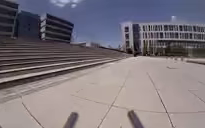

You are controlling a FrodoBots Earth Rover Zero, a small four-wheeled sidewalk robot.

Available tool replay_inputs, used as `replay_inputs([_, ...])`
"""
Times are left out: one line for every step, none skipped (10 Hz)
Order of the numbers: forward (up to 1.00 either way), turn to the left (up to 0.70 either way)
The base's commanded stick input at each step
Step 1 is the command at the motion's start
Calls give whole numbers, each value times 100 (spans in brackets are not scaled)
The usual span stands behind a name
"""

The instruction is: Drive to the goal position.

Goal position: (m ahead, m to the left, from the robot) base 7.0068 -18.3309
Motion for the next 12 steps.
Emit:
replay_inputs([70, 0])
replay_inputs([70, -3])
replay_inputs([70, -20])
replay_inputs([70, -34])
replay_inputs([70, -34])
replay_inputs([70, -32])
replay_inputs([70, -27])
replay_inputs([70, 0])
replay_inputs([70, 0])
replay_inputs([70, 0])
replay_inputs([70, 0])
replay_inputs([70, 0])
